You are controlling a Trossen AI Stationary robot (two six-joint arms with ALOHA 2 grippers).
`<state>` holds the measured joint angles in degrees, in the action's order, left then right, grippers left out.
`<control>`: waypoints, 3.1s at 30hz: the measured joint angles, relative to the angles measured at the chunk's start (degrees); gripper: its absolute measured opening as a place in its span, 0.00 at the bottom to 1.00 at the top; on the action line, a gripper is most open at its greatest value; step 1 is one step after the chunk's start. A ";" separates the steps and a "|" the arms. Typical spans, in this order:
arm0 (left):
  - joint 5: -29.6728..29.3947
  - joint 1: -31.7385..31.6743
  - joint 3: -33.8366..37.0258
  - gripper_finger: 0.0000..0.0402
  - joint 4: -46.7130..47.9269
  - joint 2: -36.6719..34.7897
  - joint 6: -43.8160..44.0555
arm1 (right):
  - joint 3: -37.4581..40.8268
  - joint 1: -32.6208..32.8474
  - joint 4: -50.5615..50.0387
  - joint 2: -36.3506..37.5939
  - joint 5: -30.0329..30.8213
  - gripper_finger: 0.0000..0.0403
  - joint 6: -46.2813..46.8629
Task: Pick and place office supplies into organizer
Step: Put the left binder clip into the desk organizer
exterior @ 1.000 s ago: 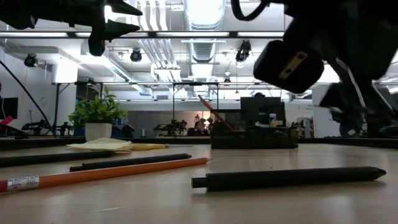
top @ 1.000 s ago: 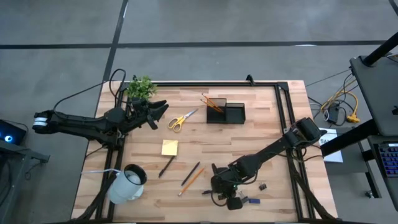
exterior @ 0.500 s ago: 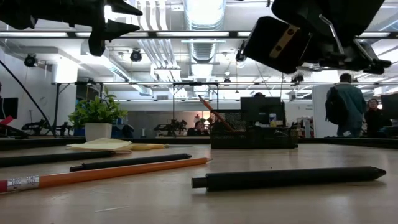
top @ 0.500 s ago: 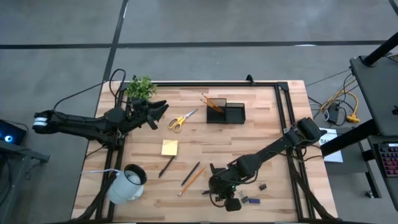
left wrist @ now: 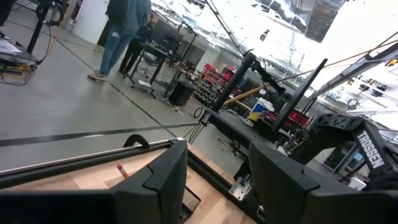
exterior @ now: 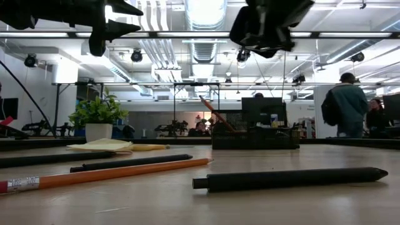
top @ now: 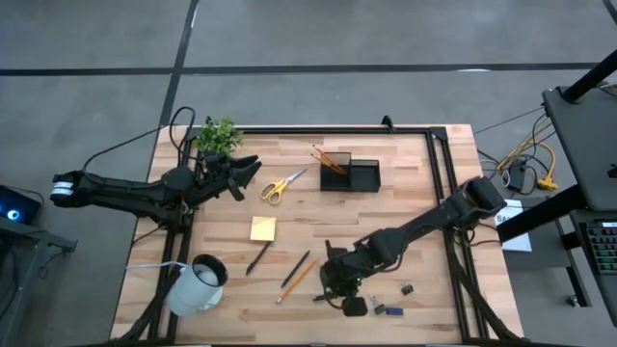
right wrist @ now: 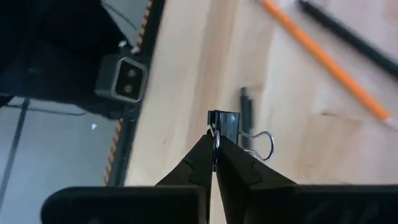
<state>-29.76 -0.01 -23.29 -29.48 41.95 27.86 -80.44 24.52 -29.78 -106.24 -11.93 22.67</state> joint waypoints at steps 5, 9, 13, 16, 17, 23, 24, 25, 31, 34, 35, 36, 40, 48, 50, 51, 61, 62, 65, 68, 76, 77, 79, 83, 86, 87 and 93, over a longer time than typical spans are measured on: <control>-0.15 -0.01 0.00 0.39 -0.02 0.02 0.00 | 0.10 -2.25 0.00 1.26 0.14 0.02 -0.55; -0.17 -0.02 0.00 0.39 -0.02 0.02 -0.02 | 0.41 -4.35 0.00 2.48 0.10 0.02 -0.91; -0.15 0.00 0.00 0.39 0.00 0.00 -0.02 | 0.72 -6.52 0.11 3.60 0.10 0.02 -3.65; -0.13 -0.02 0.00 0.39 0.00 0.00 -0.02 | 0.85 -8.22 0.02 3.93 0.06 0.02 -5.40; -0.13 -0.02 0.00 0.39 0.01 0.00 -0.02 | 0.89 -8.77 0.02 4.03 0.07 0.02 -6.17; 0.07 -0.02 0.00 0.39 -0.02 -0.04 -0.04 | 0.96 -12.33 -0.30 4.20 -0.10 0.02 -10.87; 0.07 0.00 0.00 0.39 0.00 -0.04 -0.04 | 0.96 -13.08 -0.52 4.20 -0.33 0.02 -11.60; 0.07 -0.02 0.00 0.39 0.00 -0.04 -0.04 | 0.98 -13.90 -0.74 4.23 -0.87 0.02 -12.50; 0.04 -0.02 0.00 0.39 0.00 -0.07 -0.04 | 1.26 -19.46 -2.05 4.93 -3.16 0.02 -17.76; 0.04 -0.01 0.00 0.39 0.01 -0.07 -0.04 | 1.45 -22.04 -2.13 5.91 -3.10 0.02 -19.63; 0.04 0.00 0.00 0.39 0.02 -0.07 -0.04 | 1.52 -22.83 -2.06 6.28 -3.11 0.02 -20.10; 0.02 -0.01 0.00 0.39 0.01 -0.07 -0.04 | 1.63 -23.61 -2.00 6.58 -3.09 0.02 -20.50; 0.00 -0.01 0.00 0.39 0.00 -0.07 -0.16 | 2.41 -26.41 -0.63 7.93 -3.01 0.02 -22.14; -0.20 -0.01 0.00 0.39 0.00 -0.09 -0.17 | 11.42 -33.14 9.14 12.77 -3.03 0.02 -24.39; -0.17 0.00 0.00 0.39 -0.01 -0.09 -0.20 | 14.50 -34.84 12.47 14.46 -2.96 0.02 -24.54; -0.18 -0.02 0.00 0.39 0.00 -0.09 -0.20 | 16.09 -35.58 14.61 15.27 -2.92 0.02 -24.39; -0.34 -0.01 0.00 0.39 0.04 0.04 -0.26 | 26.87 -38.06 29.49 18.89 1.62 0.02 -24.87; -0.37 -0.02 0.00 0.39 0.00 0.04 -0.26 | 27.54 -38.10 30.11 18.89 2.07 0.02 -25.08; -0.43 0.00 0.00 0.39 0.02 0.04 -0.26 | 29.43 -38.14 33.02 18.82 3.46 0.02 -25.26; -0.57 -0.02 0.00 0.39 0.01 0.04 -0.25 | 31.43 -38.30 37.10 18.80 5.13 0.02 -24.76; -0.55 0.00 0.00 0.39 -0.01 0.24 -0.09 | 34.89 -39.10 39.97 18.76 9.19 0.02 -25.50; -0.55 -0.02 0.00 0.39 0.02 0.33 -0.09 | 35.07 -39.18 39.86 18.76 9.19 0.02 -25.67; -0.55 0.00 0.00 0.39 0.00 0.55 -0.07 | 35.21 -39.24 40.08 18.75 9.19 0.02 -26.19; -0.55 0.00 0.00 0.39 -0.01 0.99 0.23 | 35.21 -39.22 40.32 17.95 9.17 0.02 -27.29; -0.53 -0.01 0.00 0.39 0.07 1.18 0.33 | 35.19 -39.22 41.56 16.78 9.18 0.02 -28.20; -0.51 0.00 0.00 0.39 0.01 1.16 0.34 | 35.19 -39.22 41.56 16.36 9.35 0.02 -28.51; -0.52 0.00 0.00 0.39 -0.12 0.94 0.35 | 35.19 -39.22 42.60 13.94 10.74 0.02 -30.07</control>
<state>-30.28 -0.01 -23.29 -29.59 42.89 28.21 -45.25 -14.70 12.82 -92.29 -1.20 -7.40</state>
